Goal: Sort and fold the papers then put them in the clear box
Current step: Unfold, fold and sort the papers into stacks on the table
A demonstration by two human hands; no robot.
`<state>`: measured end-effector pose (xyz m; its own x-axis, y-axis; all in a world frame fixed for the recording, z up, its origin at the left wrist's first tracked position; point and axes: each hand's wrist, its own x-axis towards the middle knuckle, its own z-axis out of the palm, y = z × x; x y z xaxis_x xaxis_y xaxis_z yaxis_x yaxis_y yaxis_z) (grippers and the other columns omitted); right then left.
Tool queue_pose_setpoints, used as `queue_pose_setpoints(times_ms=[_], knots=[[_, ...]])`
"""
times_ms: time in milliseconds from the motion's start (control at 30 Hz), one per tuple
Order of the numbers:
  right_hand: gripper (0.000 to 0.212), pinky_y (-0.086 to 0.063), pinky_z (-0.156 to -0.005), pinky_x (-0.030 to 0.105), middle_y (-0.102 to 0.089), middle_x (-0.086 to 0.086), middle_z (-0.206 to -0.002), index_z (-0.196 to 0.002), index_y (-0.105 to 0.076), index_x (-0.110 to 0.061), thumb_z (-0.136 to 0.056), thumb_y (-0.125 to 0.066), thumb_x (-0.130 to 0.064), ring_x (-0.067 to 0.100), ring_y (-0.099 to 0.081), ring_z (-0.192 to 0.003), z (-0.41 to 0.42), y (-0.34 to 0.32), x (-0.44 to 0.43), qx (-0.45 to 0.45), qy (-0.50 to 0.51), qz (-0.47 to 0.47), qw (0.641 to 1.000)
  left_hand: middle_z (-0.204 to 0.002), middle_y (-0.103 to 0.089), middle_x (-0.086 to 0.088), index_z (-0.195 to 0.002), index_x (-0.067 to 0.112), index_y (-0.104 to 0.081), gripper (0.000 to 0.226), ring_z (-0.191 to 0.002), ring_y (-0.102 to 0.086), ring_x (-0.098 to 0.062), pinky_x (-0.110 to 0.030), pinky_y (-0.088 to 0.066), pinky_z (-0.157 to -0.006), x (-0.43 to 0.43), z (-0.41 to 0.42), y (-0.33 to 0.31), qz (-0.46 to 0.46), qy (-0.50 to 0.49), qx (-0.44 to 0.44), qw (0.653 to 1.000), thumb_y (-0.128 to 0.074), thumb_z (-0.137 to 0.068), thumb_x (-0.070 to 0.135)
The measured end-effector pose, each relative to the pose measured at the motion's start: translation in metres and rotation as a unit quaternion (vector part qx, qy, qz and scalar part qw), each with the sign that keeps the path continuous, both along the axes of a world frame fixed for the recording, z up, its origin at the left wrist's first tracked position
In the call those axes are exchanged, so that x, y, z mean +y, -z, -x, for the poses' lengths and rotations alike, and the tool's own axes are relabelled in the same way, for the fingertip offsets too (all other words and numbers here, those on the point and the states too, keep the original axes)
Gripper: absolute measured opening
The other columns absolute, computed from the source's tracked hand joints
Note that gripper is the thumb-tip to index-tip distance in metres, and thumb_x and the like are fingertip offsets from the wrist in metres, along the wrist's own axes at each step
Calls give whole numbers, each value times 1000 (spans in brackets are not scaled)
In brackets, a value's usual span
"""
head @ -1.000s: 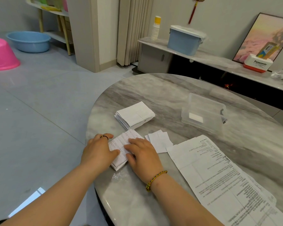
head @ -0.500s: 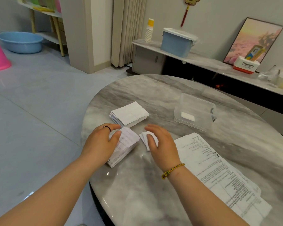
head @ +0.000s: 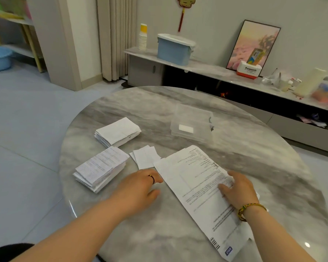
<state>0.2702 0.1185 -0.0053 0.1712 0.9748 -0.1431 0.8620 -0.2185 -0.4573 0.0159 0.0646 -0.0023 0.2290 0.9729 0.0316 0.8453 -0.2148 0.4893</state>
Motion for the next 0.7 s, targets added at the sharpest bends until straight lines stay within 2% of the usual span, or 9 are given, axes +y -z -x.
queue_pose_setpoints(times_ms=[133,233,433,533,567,600,667,700], knots=[[71,-29,-110,41,-37,7,-145,-141,-30,-14,-83,-62,-38,27,-32,-134,-16,3,5,12,28,34,999,-152,-17,15,-142,32,-27,51,-139,-19,-2,-15,-17,-108,2,-16,11,56,35,15,998,-43,-94,37],[71,-30,-109,39,-43,4,-139,-141,-29,-19,-82,-62,-42,26,-35,-131,-16,-2,8,20,24,35,999,-155,-6,11,-145,33,-15,59,-142,-9,-6,-19,-9,-113,5,-28,17,73,60,59,994,-41,-93,44],[64,-25,-106,34,-49,1,-133,-139,-31,-20,-85,-59,-40,25,-36,-128,-8,-8,9,8,11,63,998,-156,-2,7,-145,33,-18,57,-143,-1,-11,-26,-1,-115,9,-43,22,75,49,136,987,-35,-93,51],[52,-31,-106,35,-51,7,-131,-132,-44,-14,-86,-61,-29,26,-46,-122,-10,-9,12,101,38,58,992,-155,-6,9,-144,33,-23,55,-143,-3,-10,-25,-3,-114,12,-46,21,82,38,132,987,-36,-93,49],[46,-38,-99,32,-55,8,-124,-127,-49,-10,-86,-61,-25,25,-53,-113,-10,-10,13,133,43,55,989,-155,-7,9,-143,33,-24,54,-143,-3,-10,-25,-3,-114,13,-46,20,82,35,129,988,-36,-93,49],[38,-45,-85,27,-60,7,-111,-121,-54,-7,-86,-61,-19,22,-59,-97,-11,-12,14,155,40,58,985,-155,-7,10,-143,33,-25,54,-143,-3,-10,-25,-4,-114,13,-46,20,83,33,128,988,-36,-93,49],[18,-42,-58,21,-59,3,-78,-103,-63,-5,-87,-59,-12,14,-54,-64,-14,-15,13,157,13,72,985,-155,-7,11,-143,33,-25,53,-143,-4,-9,-24,-4,-114,13,-46,21,85,32,128,988,-37,-93,49],[11,-38,-54,21,-55,3,-70,-93,-64,-5,-87,-58,-11,13,-48,-57,-15,-16,12,140,-2,79,987,-155,-7,11,-143,33,-26,53,-143,-4,-8,-24,-4,-114,12,-45,22,86,31,125,988,-37,-93,49]])
